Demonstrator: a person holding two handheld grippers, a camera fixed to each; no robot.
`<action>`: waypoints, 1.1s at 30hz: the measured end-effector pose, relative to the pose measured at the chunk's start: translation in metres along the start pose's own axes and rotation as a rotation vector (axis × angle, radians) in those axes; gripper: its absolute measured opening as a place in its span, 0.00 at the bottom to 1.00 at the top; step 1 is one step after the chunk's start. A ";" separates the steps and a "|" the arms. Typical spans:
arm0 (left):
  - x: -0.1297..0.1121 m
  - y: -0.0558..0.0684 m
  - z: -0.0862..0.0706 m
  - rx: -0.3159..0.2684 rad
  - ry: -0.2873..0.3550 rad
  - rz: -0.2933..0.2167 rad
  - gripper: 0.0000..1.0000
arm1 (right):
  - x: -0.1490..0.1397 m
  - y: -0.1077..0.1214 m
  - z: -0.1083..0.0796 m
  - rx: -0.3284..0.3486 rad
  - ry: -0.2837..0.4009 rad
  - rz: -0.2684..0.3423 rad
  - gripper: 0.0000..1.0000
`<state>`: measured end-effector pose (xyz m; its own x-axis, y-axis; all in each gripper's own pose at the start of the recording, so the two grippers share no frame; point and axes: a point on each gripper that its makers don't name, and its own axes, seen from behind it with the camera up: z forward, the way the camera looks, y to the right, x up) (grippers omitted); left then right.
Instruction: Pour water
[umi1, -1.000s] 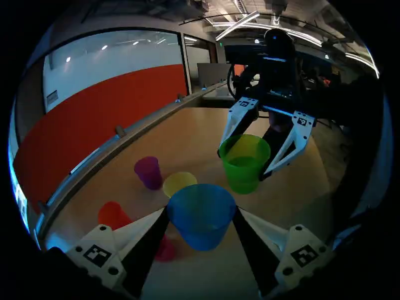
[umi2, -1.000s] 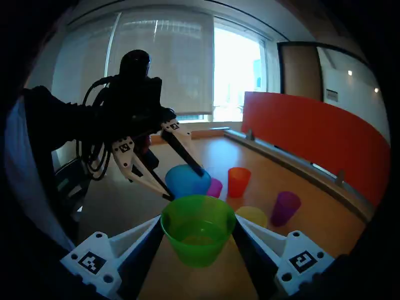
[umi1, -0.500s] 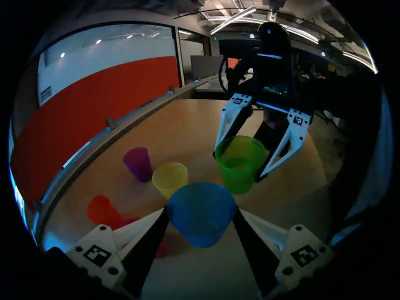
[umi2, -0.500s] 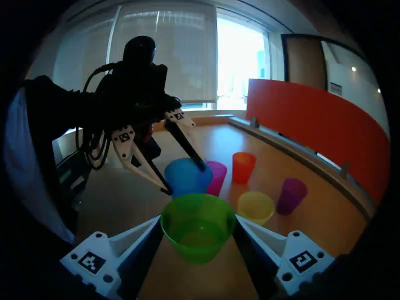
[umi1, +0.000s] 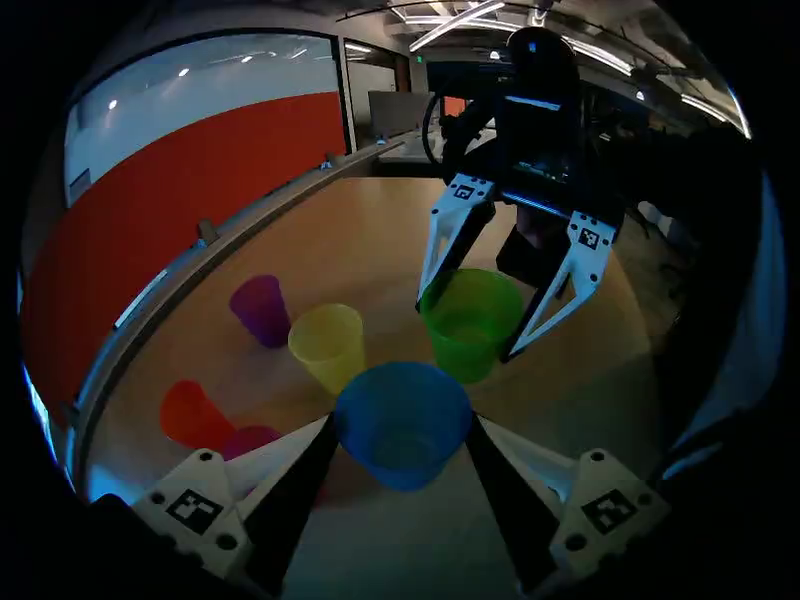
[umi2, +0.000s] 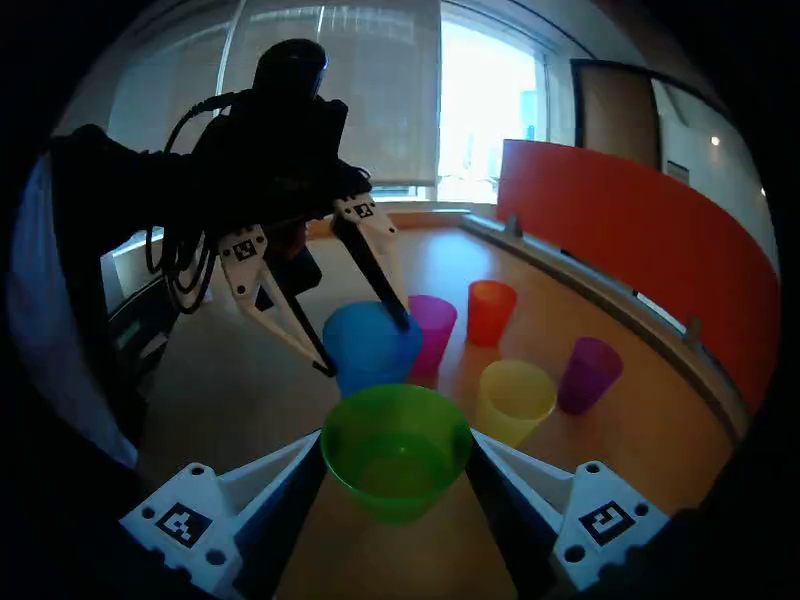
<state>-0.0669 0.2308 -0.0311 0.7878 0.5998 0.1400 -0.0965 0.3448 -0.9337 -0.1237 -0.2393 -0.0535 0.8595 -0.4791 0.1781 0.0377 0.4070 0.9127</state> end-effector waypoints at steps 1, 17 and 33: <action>0.000 0.001 0.001 -0.002 -0.002 0.001 0.89 | -0.001 0.000 0.000 0.000 -0.003 -0.003 0.92; -0.010 0.009 0.018 -0.030 -0.027 0.023 0.89 | -0.019 0.002 0.006 -0.001 -0.035 -0.012 0.93; -0.018 0.010 0.032 -0.039 -0.028 0.031 0.89 | -0.033 0.003 0.014 0.003 -0.049 0.008 0.93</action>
<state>-0.1017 0.2465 -0.0330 0.7678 0.6294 0.1197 -0.0960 0.2977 -0.9498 -0.1589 -0.2334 -0.0511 0.8337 -0.5135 0.2032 0.0293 0.4085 0.9123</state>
